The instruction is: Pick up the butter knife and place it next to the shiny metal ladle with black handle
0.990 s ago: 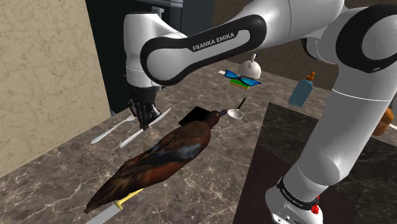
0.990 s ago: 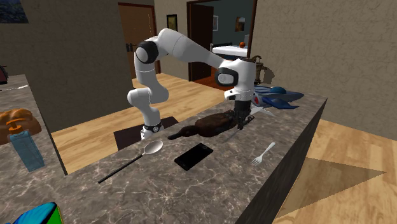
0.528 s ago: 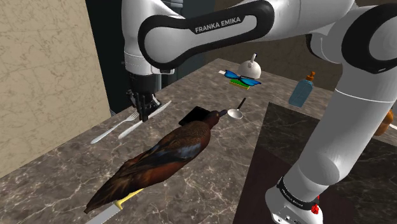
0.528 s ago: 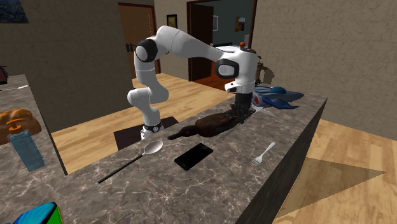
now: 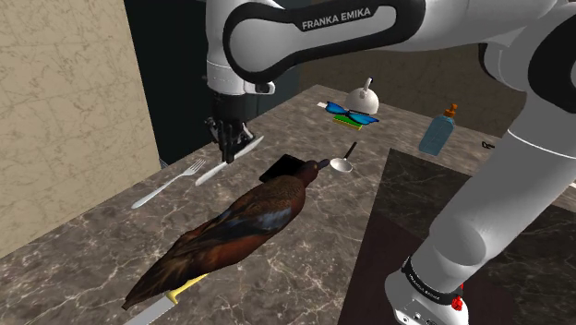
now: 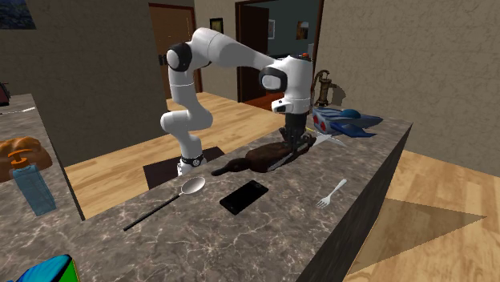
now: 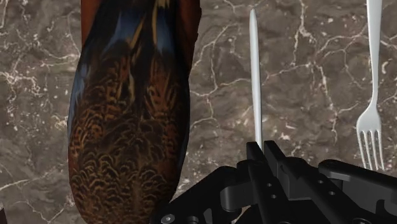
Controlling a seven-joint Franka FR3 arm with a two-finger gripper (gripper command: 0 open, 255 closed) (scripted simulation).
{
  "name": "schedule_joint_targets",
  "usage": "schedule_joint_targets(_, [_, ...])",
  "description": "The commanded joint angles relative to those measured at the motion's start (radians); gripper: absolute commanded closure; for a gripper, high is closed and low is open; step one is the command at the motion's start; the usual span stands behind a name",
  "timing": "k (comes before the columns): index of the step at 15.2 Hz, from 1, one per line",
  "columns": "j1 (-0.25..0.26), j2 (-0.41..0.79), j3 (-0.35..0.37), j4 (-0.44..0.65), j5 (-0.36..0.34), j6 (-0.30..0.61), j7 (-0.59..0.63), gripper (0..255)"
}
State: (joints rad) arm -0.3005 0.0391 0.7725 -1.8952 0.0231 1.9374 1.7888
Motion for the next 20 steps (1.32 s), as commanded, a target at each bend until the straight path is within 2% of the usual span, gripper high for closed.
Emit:
schedule_joint_targets(1, [-0.034, -0.061, -0.025, -0.055, 0.047, 0.008, -0.078, 255])
schedule_joint_targets(5, [-0.078, -0.16, -0.09, -0.143, 0.115, 0.009, -0.215, 255])
schedule_joint_targets(9, [-0.111, -0.233, -0.162, -0.212, 0.152, 0.005, -0.339, 255])
schedule_joint_targets(14, [-0.151, -0.292, -0.252, -0.274, 0.166, -0.002, -0.479, 255])
schedule_joint_targets(20, [-0.208, -0.322, -0.354, -0.312, 0.151, -0.01, -0.633, 255])
